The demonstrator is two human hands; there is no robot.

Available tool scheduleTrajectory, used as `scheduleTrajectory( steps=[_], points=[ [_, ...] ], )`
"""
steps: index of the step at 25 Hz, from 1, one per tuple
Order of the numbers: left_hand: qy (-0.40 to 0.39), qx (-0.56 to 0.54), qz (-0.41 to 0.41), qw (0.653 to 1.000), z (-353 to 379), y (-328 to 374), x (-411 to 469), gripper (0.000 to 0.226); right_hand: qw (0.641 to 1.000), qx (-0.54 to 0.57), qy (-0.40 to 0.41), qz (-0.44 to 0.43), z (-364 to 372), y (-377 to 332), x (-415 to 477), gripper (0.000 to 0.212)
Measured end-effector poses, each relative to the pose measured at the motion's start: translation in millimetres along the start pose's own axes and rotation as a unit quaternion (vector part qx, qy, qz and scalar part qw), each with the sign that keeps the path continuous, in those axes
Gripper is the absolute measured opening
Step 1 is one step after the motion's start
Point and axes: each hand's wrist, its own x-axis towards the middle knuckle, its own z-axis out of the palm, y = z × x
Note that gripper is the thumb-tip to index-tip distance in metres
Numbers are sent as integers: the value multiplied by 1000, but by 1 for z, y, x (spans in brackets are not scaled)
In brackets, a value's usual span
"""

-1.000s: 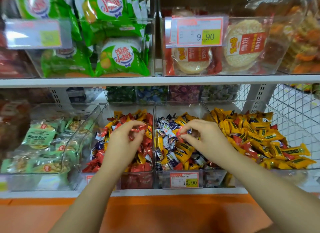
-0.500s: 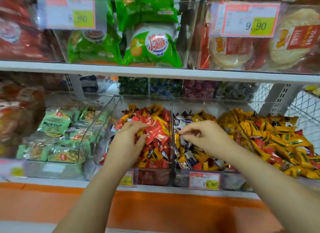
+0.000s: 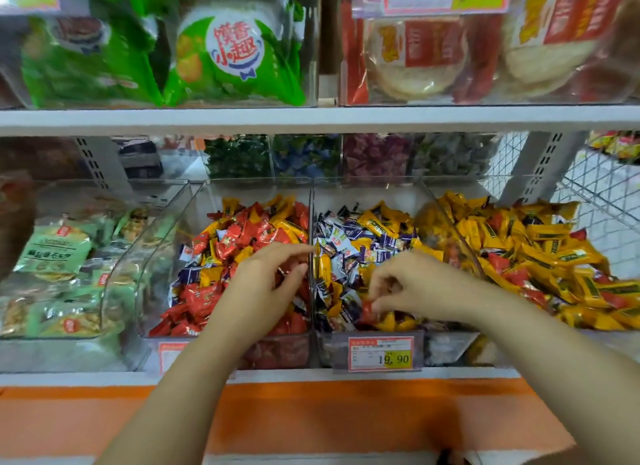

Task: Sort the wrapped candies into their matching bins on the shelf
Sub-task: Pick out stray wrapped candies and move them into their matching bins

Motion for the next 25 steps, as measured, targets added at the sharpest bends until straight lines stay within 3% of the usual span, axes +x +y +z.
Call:
scheduleTrajectory(
  steps=[4,9,11,13,16,19,22,25],
  points=[
    [70,-9,-16,997,-11,-6,4,25,956,176,233,-7,-16,-23,3,14],
    [182,-47,-74,979,-36,-20,3,20,934,222,276,-44,0,-70,54,2],
    [173,-49,-87,980,-37,-22,2,19,941,193,276,-38,4,-72,66,15],
    [155,-51,-86,983,-34,-21,2,19,949,180,257,-26,3,-62,62,23],
    [115,-55,-61,990,-26,-14,4,19,970,143,195,2,-8,-31,35,19],
    [76,-46,-24,996,-16,-7,7,20,991,124,37,40,-19,4,8,14],
    [49,-39,-8,998,-4,0,9,22,991,86,-86,57,-13,22,-4,21],
    [41,-25,-2,999,5,3,13,23,994,21,-90,55,-4,27,-3,27]
  ],
)
